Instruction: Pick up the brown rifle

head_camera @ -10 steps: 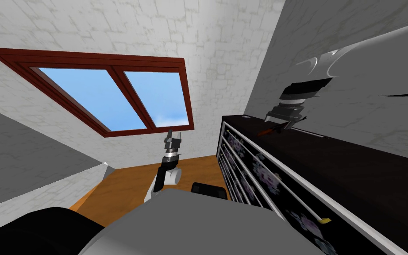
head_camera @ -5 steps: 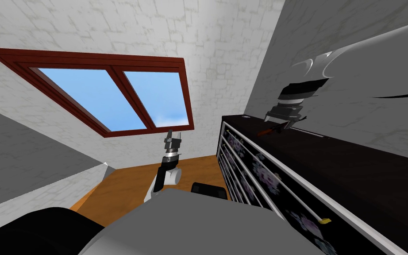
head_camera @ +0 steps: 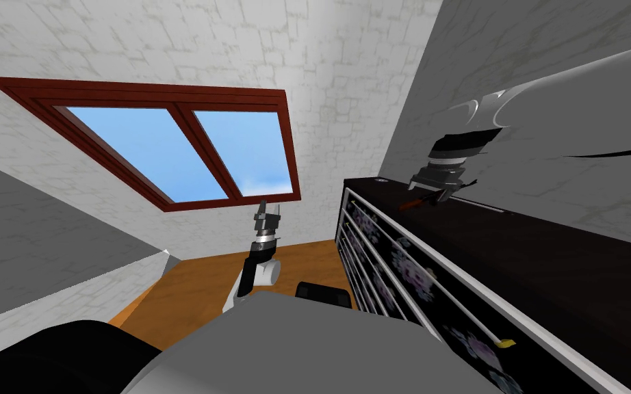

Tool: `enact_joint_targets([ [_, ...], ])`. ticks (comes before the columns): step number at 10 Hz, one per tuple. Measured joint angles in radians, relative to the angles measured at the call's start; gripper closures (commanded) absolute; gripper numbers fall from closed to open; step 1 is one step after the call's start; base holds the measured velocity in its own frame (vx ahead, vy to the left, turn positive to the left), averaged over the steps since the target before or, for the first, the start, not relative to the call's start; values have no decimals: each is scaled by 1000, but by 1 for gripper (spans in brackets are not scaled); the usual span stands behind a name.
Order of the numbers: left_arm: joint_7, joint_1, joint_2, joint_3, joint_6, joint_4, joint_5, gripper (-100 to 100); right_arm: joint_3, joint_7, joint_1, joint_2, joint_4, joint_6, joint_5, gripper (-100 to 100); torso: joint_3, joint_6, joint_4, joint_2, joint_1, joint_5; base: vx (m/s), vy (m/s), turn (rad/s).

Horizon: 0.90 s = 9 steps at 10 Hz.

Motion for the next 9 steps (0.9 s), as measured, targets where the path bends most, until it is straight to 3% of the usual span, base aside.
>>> enact_joint_targets([
  [1,0,0,0,0,0,0,0,0,0,1,2,0,1,3,0,100,0,0,0,0,0,0,0,0,0],
  [5,0,0,0,0,0,0,0,0,-1,1,2,0,1,3,0,100,-1,1,0,-1,-1,0,0,0,4],
  [6,0,0,0,0,0,0,0,0,-1,1,2,0,1,3,0,0,-1,1,0,-1,-1,0,0,0,0],
  [7,0,0,0,0,0,0,0,0,-1,1,2,0,1,3,0,100,-1,1,0,-1,-1,0,7,-12,-88],
  [9,0,0,0,0,0,0,0,0,3,-2,-27,-5,-4,-19,3,100,0,1,0,-1,-2,0,11,-15,-28],
])
